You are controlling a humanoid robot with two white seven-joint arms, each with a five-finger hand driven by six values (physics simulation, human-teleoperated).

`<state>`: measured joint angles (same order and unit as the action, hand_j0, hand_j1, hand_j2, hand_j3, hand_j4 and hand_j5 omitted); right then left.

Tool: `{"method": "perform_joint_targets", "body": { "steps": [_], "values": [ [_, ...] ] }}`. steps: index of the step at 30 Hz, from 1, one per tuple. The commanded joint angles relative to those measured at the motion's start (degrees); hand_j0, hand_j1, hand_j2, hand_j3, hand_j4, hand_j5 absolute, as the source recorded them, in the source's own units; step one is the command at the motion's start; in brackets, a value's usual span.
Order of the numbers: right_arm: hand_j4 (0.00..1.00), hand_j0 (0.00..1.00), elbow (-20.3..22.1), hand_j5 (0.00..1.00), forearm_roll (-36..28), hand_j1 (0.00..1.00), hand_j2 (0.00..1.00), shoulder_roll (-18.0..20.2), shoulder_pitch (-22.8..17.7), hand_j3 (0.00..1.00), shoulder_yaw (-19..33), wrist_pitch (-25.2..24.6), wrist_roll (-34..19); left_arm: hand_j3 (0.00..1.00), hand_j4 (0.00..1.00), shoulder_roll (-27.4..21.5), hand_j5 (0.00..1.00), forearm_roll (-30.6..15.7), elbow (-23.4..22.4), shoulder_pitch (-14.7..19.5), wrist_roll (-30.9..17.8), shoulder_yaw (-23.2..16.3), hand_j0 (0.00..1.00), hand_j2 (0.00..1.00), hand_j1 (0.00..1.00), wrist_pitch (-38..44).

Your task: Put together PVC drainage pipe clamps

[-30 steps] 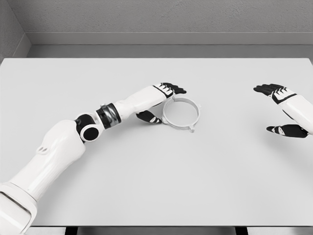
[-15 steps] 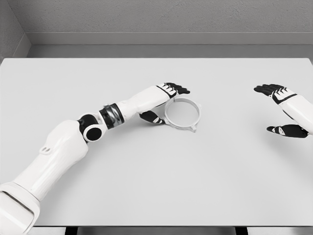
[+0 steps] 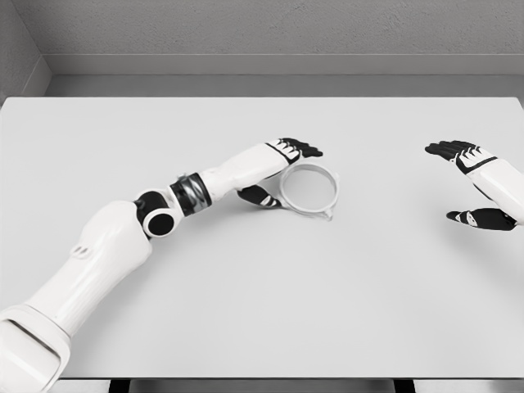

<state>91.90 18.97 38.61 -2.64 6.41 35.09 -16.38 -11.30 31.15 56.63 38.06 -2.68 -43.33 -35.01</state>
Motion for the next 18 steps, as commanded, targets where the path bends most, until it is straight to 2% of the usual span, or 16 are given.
{"method": "perform_joint_targets", "body": {
  "steps": [1,7,9,11,13,15,18],
  "values": [
    [1.00,1.00,0.0,1.00,-0.4,1.00,1.00,0.1,0.0,1.00,0.0,-0.1,0.0,1.00,1.00,0.2,1.00,-0.3,0.1,-0.1,0.0,0.1,1.00,1.00,1.00,0.0],
    [1.00,1.00,0.0,1.00,-0.4,1.00,1.00,0.0,0.0,1.00,0.0,-0.1,0.0,1.00,1.00,-0.3,1.00,-0.5,0.0,0.2,0.0,0.7,1.00,1.00,1.00,0.0],
    [1.00,1.00,0.0,1.00,-0.4,1.00,1.00,0.0,0.0,1.00,0.0,-0.1,0.1,1.00,1.00,-2.9,1.00,-1.0,0.4,0.5,0.0,0.8,1.00,1.00,1.00,0.0],
    [1.00,1.00,0.0,1.00,-0.4,1.00,1.00,0.0,0.0,1.00,0.0,-0.1,0.0,1.00,1.00,-8.6,1.00,-1.5,1.6,1.6,0.0,1.1,1.00,1.00,1.00,0.0],
    [1.00,1.00,0.0,1.00,-0.4,1.00,1.00,0.0,0.0,1.00,0.0,-0.1,0.0,1.00,1.00,-15.9,1.00,-1.5,3.0,1.7,0.0,4.8,1.00,1.00,1.00,0.0],
    [1.00,1.00,0.0,1.00,-0.4,1.00,1.00,0.0,0.0,1.00,0.0,-0.1,0.0,1.00,1.00,-23.1,1.00,-1.5,2.4,1.5,0.0,7.0,1.00,1.00,1.00,0.0],
    [1.00,1.00,0.0,1.00,-0.4,1.00,1.00,0.0,0.0,1.00,0.0,-0.1,0.0,1.00,1.00,-27.4,1.00,-2.1,2.3,1.1,0.2,9.5,1.00,1.00,1.00,0.0]
  ]
}}
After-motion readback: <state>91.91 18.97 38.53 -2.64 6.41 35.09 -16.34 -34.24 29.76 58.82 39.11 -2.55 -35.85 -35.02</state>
